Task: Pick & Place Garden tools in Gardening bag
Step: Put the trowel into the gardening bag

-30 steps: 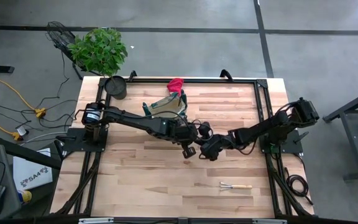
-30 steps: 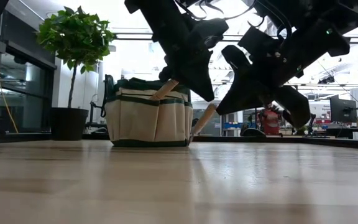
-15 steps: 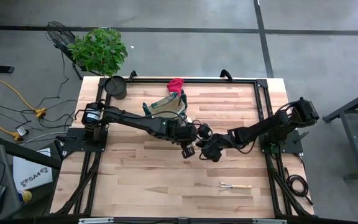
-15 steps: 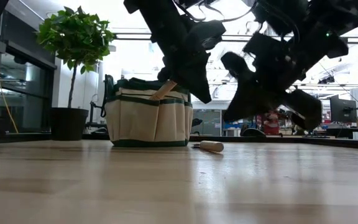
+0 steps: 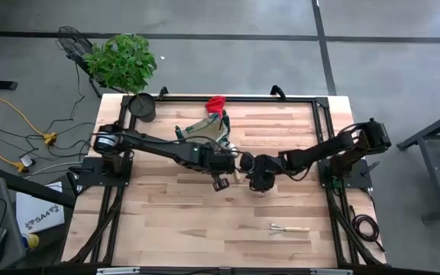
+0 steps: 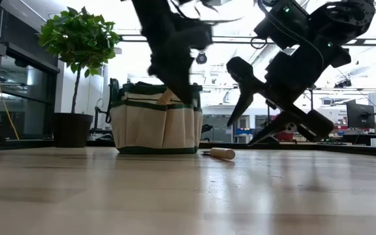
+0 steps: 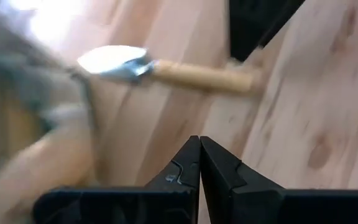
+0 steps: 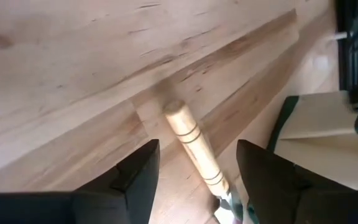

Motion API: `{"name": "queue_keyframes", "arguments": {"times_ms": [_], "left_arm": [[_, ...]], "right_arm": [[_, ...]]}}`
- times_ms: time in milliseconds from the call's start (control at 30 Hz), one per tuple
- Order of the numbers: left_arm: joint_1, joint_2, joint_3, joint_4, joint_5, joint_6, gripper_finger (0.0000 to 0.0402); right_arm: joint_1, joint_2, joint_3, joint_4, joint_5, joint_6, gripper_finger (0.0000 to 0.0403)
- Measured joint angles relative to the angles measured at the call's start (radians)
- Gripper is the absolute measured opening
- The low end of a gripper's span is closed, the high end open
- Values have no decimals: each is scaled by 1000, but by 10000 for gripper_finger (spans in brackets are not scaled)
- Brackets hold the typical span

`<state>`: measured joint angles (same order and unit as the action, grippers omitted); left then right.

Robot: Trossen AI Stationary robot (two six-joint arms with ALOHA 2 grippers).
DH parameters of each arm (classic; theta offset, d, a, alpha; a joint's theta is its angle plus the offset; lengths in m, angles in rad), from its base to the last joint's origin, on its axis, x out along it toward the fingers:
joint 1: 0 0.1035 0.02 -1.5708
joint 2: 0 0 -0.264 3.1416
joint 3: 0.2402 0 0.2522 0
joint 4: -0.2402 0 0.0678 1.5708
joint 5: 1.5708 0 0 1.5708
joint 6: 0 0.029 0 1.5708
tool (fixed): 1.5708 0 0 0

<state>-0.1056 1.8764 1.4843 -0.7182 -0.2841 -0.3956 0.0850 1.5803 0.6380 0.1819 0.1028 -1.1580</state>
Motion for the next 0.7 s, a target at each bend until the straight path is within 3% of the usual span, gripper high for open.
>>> {"name": "queue_keyframes", "arguments": {"times_ms": [300,467,700], "left_arm": [[-50,-284,-228,74,-172,-80,3],[-98,-439,-406,204,-202,-123,3],[-192,-614,-630,394,-309,-184,3]], "right_arm": [[-32,0,113,-101,-56,6,203],[-60,21,226,-271,-58,-15,203],[-73,154,382,-571,-35,-138,203]]}}
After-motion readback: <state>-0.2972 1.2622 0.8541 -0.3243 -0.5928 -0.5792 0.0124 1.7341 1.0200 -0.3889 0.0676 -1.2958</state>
